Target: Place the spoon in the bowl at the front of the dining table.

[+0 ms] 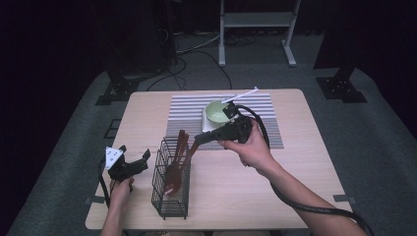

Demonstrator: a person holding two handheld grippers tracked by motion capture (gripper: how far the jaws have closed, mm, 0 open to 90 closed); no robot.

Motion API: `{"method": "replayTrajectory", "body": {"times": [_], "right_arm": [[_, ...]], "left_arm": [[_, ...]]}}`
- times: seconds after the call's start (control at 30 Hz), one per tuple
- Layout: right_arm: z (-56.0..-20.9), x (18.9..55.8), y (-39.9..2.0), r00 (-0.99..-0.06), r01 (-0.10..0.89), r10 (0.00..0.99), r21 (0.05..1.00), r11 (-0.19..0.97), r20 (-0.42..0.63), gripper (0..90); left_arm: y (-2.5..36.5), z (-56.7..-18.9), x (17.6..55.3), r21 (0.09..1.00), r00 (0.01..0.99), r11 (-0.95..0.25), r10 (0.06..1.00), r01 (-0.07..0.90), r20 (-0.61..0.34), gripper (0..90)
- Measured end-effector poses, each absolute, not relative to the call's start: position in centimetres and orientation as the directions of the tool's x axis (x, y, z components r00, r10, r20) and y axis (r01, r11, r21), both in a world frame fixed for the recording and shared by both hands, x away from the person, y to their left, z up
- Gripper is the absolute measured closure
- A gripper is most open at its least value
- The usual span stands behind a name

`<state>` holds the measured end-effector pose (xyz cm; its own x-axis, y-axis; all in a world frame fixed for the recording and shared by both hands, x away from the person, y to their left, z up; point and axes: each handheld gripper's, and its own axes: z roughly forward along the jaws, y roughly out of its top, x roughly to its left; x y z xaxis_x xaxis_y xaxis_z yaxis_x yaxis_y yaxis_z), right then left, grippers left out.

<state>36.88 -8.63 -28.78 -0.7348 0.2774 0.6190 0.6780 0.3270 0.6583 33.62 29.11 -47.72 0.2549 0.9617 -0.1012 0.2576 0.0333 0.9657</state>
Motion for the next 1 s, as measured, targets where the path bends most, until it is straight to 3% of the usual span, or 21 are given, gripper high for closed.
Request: {"method": "replayTrajectory", "body": {"times": [1.0], "right_arm": [[-28.5, 37.3, -11.7, -0.703, 0.711, 0.296, 0.64, 0.292, 0.646, 82.6]], "left_arm": [[29.1, -47.7, 33.6, 0.965, 0.253, 0.03, 0.962, 0.259, -0.098, 0.0]]}}
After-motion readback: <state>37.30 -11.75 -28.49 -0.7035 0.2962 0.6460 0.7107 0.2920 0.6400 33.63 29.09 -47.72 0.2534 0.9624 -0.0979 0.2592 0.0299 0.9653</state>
